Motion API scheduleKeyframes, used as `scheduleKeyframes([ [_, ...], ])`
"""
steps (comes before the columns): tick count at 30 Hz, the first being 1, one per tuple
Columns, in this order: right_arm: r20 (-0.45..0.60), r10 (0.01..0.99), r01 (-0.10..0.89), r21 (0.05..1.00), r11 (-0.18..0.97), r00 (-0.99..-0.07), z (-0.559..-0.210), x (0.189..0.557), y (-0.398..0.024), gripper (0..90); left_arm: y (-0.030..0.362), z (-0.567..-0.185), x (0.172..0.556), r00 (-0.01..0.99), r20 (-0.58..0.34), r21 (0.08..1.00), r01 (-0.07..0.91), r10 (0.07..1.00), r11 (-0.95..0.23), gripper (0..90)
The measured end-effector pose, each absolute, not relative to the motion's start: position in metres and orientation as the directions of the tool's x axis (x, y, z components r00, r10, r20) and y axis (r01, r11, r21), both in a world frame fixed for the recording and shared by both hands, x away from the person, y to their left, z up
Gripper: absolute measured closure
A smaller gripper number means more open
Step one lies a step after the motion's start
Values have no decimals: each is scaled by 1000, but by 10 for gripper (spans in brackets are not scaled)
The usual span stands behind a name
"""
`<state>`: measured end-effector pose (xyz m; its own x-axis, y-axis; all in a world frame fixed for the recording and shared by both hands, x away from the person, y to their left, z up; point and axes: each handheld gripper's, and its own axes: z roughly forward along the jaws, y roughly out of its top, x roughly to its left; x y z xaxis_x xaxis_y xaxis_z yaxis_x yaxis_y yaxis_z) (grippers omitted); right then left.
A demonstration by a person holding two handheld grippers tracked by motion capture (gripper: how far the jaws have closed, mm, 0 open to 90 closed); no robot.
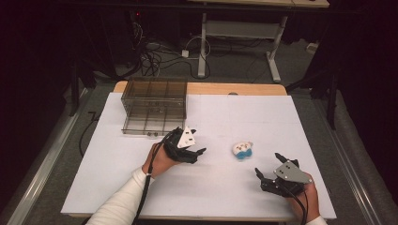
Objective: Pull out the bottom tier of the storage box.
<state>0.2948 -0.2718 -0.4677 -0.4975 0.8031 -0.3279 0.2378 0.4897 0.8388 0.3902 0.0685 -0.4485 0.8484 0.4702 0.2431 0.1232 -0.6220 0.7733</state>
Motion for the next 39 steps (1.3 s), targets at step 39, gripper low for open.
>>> scheduleKeyframes([
  [39,-323,800,240,838,490,-506,-469,296,-275,161,-71,-476,425,942,105,691,162,319,-704,374],
])
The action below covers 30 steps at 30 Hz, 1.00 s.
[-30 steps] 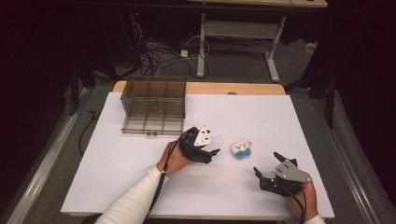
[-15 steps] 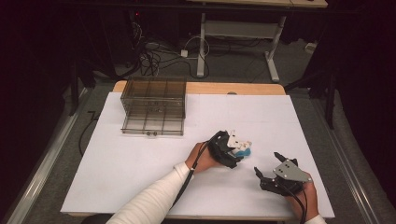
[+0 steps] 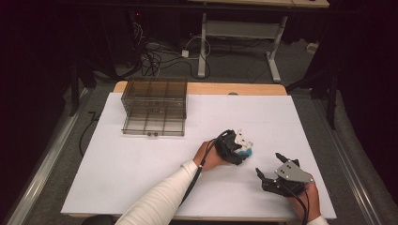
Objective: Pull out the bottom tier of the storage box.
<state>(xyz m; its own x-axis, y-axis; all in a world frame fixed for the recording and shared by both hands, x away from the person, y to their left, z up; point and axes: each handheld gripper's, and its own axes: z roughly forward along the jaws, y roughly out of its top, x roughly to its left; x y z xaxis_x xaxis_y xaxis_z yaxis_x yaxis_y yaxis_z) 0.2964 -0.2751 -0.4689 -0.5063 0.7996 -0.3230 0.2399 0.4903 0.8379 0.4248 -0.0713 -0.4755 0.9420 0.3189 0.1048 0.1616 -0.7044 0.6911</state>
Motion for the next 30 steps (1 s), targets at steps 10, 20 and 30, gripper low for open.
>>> scheduleKeyframes([
  [10,-329,796,237,835,497,-508,-469,297,-274,162,-52,-463,417,950,115,698,131,290,-704,410],
  [20,-337,791,236,830,505,-510,-470,296,-271,161,-17,-460,405,942,135,710,124,306,-694,410],
  [30,-340,790,236,828,509,-510,-470,297,-272,162,9,-458,392,933,169,724,101,318,-682,409],
])
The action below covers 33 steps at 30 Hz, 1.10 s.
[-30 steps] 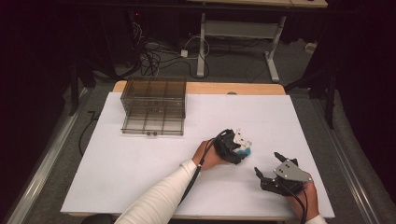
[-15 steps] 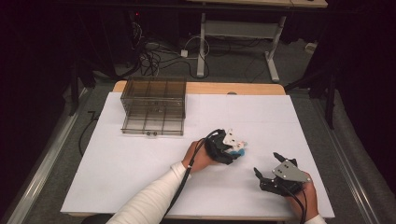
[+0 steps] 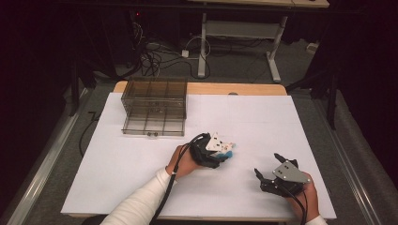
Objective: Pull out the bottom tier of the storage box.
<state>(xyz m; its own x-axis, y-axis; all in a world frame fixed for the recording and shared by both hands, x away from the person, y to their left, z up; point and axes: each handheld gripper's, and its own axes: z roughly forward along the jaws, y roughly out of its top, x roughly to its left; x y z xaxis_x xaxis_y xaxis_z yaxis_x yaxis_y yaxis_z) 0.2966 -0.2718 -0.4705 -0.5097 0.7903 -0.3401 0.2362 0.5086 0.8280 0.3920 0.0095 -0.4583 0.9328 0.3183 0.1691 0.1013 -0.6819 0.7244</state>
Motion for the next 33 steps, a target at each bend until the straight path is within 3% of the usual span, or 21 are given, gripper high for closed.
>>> scheduleKeyframes([
  [33,-339,788,225,833,505,-514,-469,296,-272,162,54,-450,385,930,177,702,109,321,-704,409],
])
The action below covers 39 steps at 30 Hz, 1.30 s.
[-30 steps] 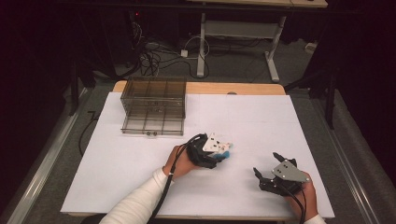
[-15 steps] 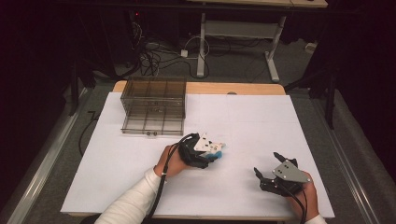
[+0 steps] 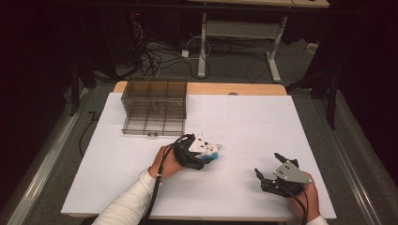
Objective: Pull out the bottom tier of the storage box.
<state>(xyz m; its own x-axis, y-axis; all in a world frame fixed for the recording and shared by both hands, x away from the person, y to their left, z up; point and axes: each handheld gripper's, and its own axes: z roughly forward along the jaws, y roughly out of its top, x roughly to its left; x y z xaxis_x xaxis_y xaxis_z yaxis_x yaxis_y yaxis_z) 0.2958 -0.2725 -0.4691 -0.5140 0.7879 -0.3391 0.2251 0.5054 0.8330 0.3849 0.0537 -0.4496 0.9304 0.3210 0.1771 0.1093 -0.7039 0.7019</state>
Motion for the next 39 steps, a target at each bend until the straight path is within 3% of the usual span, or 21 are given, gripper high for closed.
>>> scheduleKeyframes([
  [39,-339,782,220,833,508,-523,-468,298,-269,164,111,-441,380,895,187,714,160,406,-682,409],
])
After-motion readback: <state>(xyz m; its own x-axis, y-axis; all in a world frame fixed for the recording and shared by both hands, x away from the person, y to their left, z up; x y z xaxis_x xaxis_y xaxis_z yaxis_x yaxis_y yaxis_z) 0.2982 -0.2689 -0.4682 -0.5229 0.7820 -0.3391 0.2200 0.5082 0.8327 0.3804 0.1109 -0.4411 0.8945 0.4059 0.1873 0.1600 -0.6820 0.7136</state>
